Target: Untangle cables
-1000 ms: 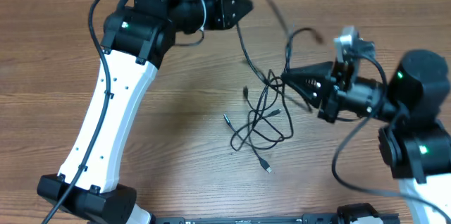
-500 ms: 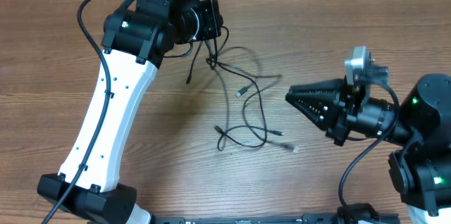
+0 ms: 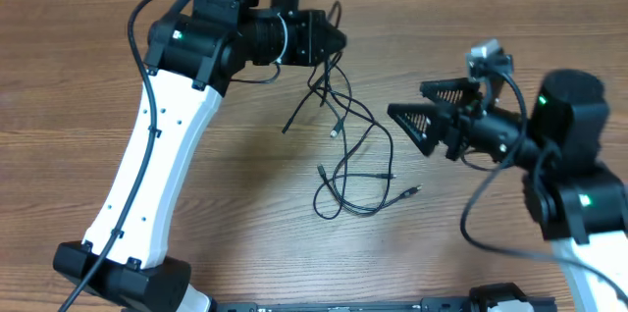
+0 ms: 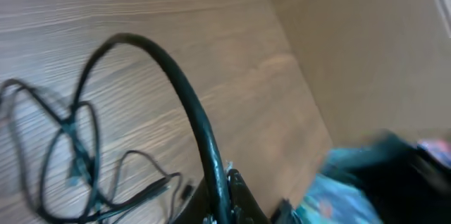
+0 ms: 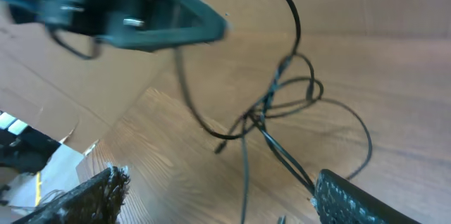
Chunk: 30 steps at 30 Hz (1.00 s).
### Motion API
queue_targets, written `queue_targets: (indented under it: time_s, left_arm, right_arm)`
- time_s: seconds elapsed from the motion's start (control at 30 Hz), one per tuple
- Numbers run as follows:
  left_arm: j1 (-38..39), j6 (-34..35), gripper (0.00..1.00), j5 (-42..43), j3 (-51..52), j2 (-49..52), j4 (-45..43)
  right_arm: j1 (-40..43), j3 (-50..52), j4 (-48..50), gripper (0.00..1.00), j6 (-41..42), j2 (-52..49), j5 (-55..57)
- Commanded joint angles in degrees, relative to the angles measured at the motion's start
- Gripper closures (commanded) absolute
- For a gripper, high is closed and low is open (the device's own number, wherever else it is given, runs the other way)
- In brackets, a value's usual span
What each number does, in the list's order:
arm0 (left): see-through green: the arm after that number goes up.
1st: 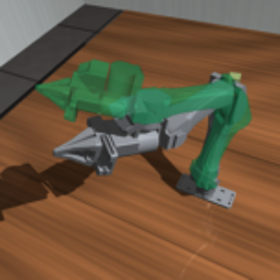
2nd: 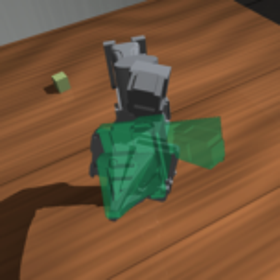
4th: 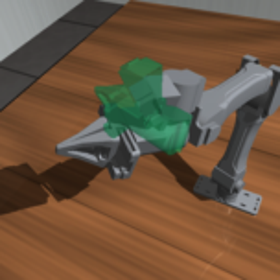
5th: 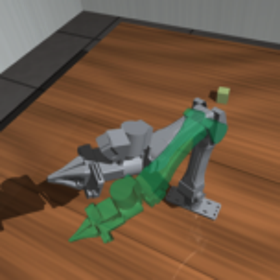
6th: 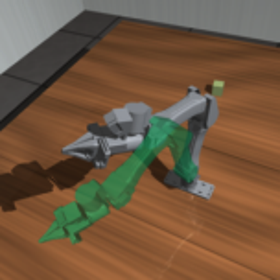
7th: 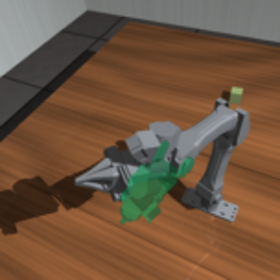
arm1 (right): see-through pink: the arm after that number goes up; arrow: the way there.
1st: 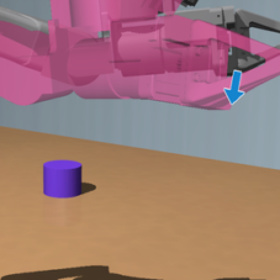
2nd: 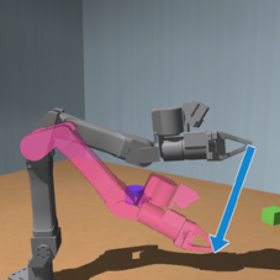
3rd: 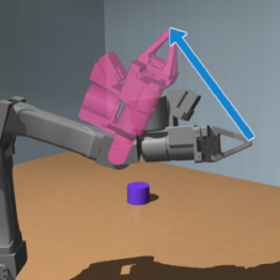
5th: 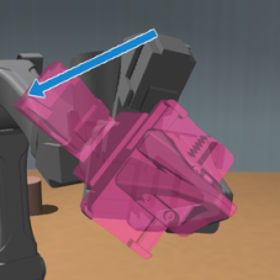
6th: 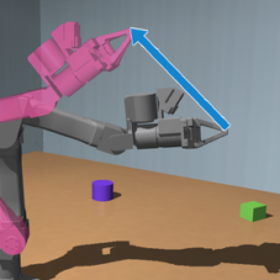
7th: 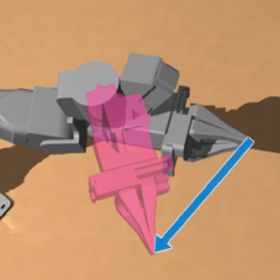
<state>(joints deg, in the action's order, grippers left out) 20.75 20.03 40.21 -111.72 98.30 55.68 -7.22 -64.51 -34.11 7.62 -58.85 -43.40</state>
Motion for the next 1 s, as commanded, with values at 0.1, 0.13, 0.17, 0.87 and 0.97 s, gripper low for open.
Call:
queue_targets:
  time_s: [0.1,0.13,0.17,0.87,0.97]
  left_arm:
    - [5.6,-11.5,0.96,11.3,-0.3,-0.2,-2.4]
    - [6.2,-12.5,0.96,11.3,-0.3,-0.2,-2.5]
    - [6.8,-13.4,0.96,11.3,-0.3,-0.2,-2.8]
    - [6.7,-18.8,0.96,28.2,-0.3,-0.2,-7.2]
    - [5.4,-17.8,0.96,28.3,-0.3,-0.2,-7.6]
  right_arm:
    - [-0.2,-0.7,0.1,0.13,-5.9,-6.8,-3.6]
    - [-0.2,-0.7,0.0,0.12,-8.1,-7.5,-4.2]
    - [-0.2,-0.7,-0.4,0.1,-10.8,-8.3,-4.2]
    - [-0.2,-0.7,-4.7,0.96,-18.0,-11.3,-4.3]
    - [-0.2,-0.7,-7.4,0.96,-18.5,-11.3,-4.2]
